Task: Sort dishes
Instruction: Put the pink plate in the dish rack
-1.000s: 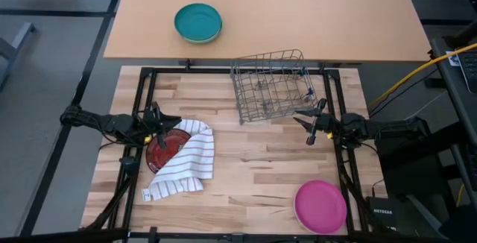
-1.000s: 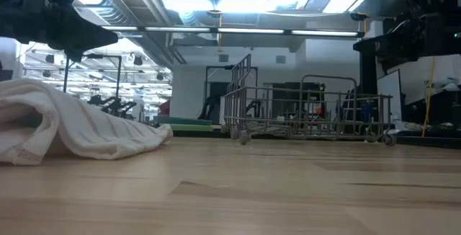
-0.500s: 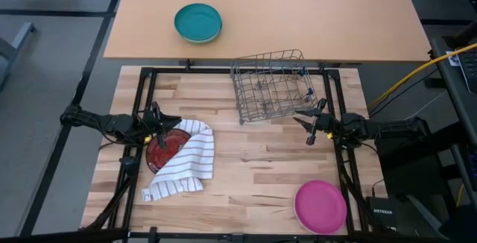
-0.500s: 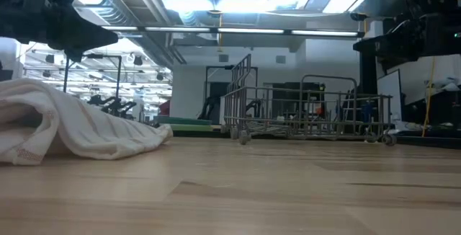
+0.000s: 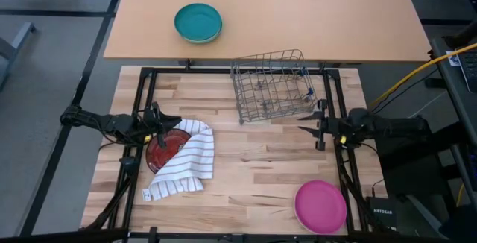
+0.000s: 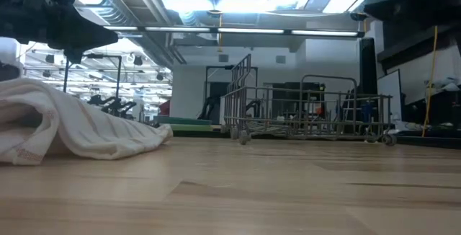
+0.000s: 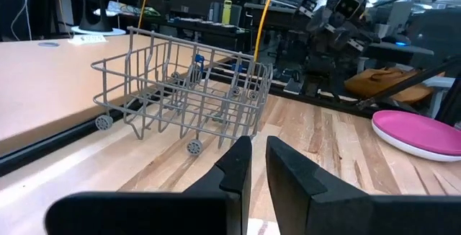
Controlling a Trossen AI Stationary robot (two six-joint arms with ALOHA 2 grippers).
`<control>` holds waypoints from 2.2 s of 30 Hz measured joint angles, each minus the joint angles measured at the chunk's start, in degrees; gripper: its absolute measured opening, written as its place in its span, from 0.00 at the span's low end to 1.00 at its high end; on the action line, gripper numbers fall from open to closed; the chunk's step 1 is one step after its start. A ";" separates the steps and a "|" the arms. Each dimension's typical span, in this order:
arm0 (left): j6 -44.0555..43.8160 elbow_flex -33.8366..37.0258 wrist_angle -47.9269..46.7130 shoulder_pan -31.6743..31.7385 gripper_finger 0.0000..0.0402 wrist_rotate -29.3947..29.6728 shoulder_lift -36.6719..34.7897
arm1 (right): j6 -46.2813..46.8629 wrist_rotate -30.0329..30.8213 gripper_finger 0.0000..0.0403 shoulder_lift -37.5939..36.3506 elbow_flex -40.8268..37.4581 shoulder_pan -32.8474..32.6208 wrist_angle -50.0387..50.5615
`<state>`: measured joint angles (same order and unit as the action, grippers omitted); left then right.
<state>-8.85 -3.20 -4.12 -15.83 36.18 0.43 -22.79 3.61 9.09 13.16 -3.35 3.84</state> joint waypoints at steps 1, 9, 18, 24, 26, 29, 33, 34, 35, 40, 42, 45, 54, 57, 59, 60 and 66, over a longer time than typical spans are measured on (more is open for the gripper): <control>0.29 0.00 0.02 -0.01 0.09 -0.01 0.00 | 0.01 -0.20 0.30 0.69 2.47 0.00 3.85; 2.22 0.00 0.07 0.01 0.09 -0.01 0.00 | 5.23 -5.52 0.30 13.35 19.66 0.00 28.96; 1.80 -0.02 0.04 0.01 0.09 -0.01 0.00 | 6.69 -21.04 0.30 33.04 26.69 0.00 35.71; 1.76 -0.02 0.02 0.01 0.09 -0.01 0.00 | 6.71 -35.02 0.30 44.16 26.69 -0.02 37.67; 1.21 -0.02 0.04 0.01 0.09 -0.01 0.00 | 6.70 -37.26 0.30 47.44 26.69 -0.05 38.73; -0.42 -0.02 0.03 0.01 0.09 -0.01 0.00 | 6.68 -38.44 0.30 51.62 26.69 -0.05 41.46; -2.53 -0.02 0.02 0.01 0.09 -0.01 0.00 | 6.45 -39.05 0.30 55.87 26.69 -0.05 44.90; -2.77 -0.02 0.02 0.01 0.09 0.01 0.00 | 6.45 -39.32 0.30 56.69 26.69 -0.05 45.65; -2.95 -0.02 0.02 0.01 0.09 0.01 0.00 | 6.43 -39.48 0.30 57.38 26.69 -0.05 46.24; -3.06 -0.02 0.00 0.01 0.09 0.00 0.00 | 6.26 -39.42 0.30 59.50 26.56 -2.45 47.55; -3.00 -0.02 0.00 0.01 0.09 -0.01 0.00 | 6.25 -39.39 0.30 60.23 26.56 -4.98 46.92; -2.73 -0.04 -0.02 0.01 0.09 0.00 0.00 | 6.25 -38.03 0.30 61.34 26.56 -9.38 46.58; -2.76 -0.11 -0.37 0.01 0.09 0.01 0.00 | 13.37 -32.61 0.30 64.42 26.54 -19.29 39.23; -2.76 -0.11 -0.39 0.02 0.09 0.01 0.00 | 15.22 -32.24 0.30 66.10 26.54 -21.67 37.20; -2.76 -0.11 -0.39 0.01 0.09 0.01 0.00 | 16.37 -31.57 0.30 67.18 26.54 -22.98 36.31; -2.74 -0.11 -0.39 0.01 0.09 -0.01 0.00 | 16.74 -30.93 0.30 67.75 26.54 -23.61 36.24; -2.76 -0.11 -0.39 0.01 0.09 0.01 0.00 | 18.17 -27.38 0.30 71.41 26.50 -25.70 36.28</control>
<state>-11.61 -3.31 -4.51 -15.81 36.18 0.43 -4.62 -23.77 80.49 39.66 -29.06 40.12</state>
